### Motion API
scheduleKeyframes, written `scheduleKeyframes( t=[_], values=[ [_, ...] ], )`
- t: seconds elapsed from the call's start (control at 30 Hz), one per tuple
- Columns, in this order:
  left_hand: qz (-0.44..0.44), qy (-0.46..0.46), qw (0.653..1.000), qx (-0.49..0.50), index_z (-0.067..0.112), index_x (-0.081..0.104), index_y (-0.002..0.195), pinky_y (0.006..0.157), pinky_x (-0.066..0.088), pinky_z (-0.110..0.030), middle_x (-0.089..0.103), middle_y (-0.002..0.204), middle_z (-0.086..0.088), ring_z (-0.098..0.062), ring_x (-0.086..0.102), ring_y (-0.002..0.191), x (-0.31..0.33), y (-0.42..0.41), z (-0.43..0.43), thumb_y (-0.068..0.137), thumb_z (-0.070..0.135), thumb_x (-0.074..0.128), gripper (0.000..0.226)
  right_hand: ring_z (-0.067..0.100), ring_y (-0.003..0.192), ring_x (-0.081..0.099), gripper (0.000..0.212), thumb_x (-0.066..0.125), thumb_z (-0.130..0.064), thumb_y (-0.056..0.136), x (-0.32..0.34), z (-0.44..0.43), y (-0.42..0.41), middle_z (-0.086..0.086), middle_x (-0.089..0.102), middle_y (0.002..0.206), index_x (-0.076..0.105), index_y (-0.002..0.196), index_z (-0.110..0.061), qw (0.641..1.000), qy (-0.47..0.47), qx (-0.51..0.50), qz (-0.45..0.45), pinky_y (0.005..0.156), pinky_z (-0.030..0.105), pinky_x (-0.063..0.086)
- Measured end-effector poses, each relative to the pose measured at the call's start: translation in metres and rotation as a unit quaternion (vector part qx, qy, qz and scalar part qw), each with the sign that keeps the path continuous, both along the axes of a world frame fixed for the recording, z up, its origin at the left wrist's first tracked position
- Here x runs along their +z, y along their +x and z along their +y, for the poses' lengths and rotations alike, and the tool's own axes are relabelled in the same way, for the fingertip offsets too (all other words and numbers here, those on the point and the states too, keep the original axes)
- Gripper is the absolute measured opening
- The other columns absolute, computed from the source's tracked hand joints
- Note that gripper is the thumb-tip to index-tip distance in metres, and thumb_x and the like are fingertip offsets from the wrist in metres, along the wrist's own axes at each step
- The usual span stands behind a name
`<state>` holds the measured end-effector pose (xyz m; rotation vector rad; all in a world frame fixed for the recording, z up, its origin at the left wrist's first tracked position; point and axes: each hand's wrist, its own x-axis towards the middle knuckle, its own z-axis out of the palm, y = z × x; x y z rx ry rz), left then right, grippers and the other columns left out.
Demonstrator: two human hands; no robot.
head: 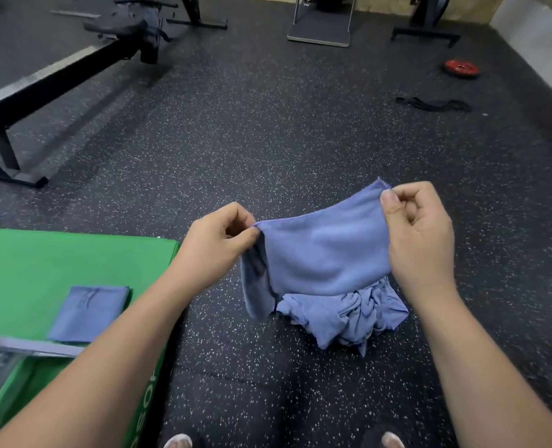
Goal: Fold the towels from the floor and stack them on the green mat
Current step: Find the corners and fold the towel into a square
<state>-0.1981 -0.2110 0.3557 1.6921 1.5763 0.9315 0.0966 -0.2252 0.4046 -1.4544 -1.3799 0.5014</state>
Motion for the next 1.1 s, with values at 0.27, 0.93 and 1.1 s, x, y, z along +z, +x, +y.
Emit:
scheduleKeyframes(
  t=[0.27, 0.93, 1.1],
  values=[
    [-0.066, -0.006, 0.995, -0.074, 0.025, 0.069, 0.092, 0.073, 0.052, -0.036, 0.071, 0.08, 0.004, -0.01, 0.06, 0.072, 0.007, 0.018, -0.005, 0.097, 0.025, 0.074, 0.008, 0.006, 0.057, 0.037, 0.036, 0.079, -0.048, 0.091, -0.003, -0.01, -0.038, -0.008, 0.039, 0.065, 0.066, 0.124, -0.043, 0.974, -0.124, 0.175, -0.07, 0.057, 0.024, 0.034],
    [0.127, 0.028, 0.991, -0.036, 0.032, 0.055, 0.093, 0.07, 0.055, -0.038, 0.067, 0.074, 0.009, -0.015, 0.062, 0.07, 0.014, -0.001, -0.003, 0.08, 0.023, 0.068, 0.02, 0.008, 0.059, 0.05, 0.022, 0.071, -0.038, 0.1, -0.016, 0.005, -0.032, -0.013, 0.056, 0.057, 0.06, 0.085, -0.025, 0.953, -0.143, 0.189, -0.187, 0.056, 0.025, 0.033],
    [0.143, 0.036, 0.989, -0.012, 0.028, 0.054, 0.091, 0.063, 0.047, -0.036, 0.062, 0.07, 0.009, -0.01, 0.056, 0.064, 0.014, -0.009, -0.001, 0.081, 0.015, 0.071, 0.024, 0.009, 0.061, 0.055, 0.021, 0.071, -0.036, 0.099, -0.01, 0.009, -0.021, -0.009, 0.058, 0.058, 0.062, 0.084, -0.024, 0.965, -0.133, 0.137, -0.179, 0.058, 0.029, 0.041]
  ],
)
